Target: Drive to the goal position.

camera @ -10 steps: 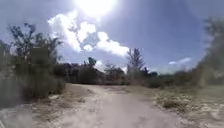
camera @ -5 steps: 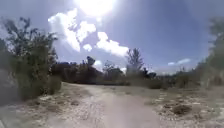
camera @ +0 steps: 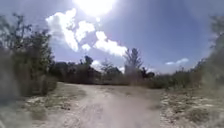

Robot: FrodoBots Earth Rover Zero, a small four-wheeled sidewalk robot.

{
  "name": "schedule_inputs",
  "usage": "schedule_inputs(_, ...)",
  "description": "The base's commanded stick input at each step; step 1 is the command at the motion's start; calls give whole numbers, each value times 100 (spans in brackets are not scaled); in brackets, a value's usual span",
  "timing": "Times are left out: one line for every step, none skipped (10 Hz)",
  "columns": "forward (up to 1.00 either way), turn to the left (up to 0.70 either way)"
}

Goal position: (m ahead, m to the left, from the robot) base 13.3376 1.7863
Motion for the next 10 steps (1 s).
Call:
schedule_inputs(70, 35)
schedule_inputs(70, 34)
schedule_inputs(70, 9)
schedule_inputs(70, 0)
schedule_inputs(70, 0)
schedule_inputs(70, 0)
schedule_inputs(70, 0)
schedule_inputs(70, 0)
schedule_inputs(70, 0)
schedule_inputs(70, 0)
